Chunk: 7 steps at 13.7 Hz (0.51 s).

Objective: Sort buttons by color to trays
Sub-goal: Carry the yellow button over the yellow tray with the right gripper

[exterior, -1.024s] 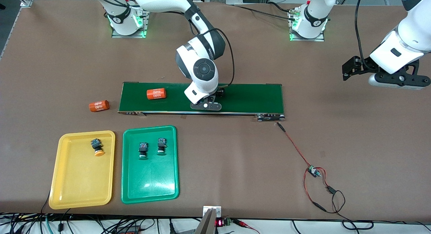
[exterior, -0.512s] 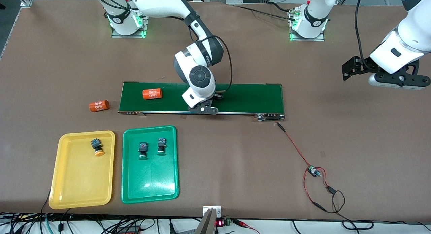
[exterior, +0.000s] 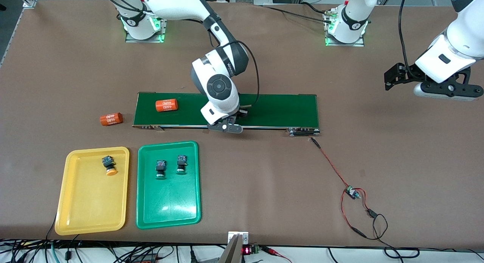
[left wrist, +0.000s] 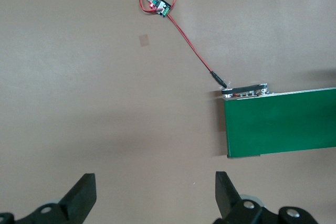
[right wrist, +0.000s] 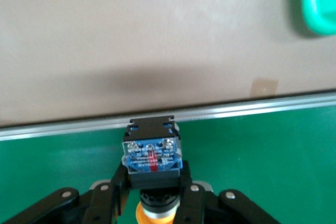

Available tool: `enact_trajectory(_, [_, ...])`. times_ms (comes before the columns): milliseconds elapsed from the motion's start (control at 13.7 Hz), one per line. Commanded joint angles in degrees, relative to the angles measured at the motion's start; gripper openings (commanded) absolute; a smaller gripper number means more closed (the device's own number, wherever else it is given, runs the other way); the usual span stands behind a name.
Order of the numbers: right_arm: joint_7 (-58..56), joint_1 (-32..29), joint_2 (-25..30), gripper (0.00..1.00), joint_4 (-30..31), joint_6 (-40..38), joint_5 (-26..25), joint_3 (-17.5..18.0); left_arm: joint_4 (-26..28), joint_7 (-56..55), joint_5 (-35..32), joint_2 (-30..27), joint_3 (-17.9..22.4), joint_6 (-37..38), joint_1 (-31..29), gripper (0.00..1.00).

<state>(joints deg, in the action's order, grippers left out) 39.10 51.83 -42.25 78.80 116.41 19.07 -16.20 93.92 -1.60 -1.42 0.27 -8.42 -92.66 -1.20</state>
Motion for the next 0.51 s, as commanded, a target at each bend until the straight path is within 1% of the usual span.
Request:
enact_trajectory(0, [-0.4,-5.5,1.6,0.0,-2.7,-2.2,1.1,-0.6,-1.7,0.2,-1.2,0.5,-0.3,1.4,0.0,1.0])
enact_trajectory(146, [-1.2,-9.5,1.6,0.0,-3.9,-3.0,0.5,-0.4,-1.7,0.2,-1.2,0.5,-0.3,1.4,0.0,1.0])
enact_trajectory(220, [-3.6,-11.3,1.6,0.0,-3.9,-3.1,0.4,-0.4,-1.7,0.2,-1.2,0.5,-0.3,1.4,0.0,1.0])
enact_trajectory(439, [-15.0,-17.8,1.5,0.0,-3.9,-5.0,-0.1,-0.4,-1.6,0.3,-1.2,0.5,-0.3,1.4,0.0,1.0])
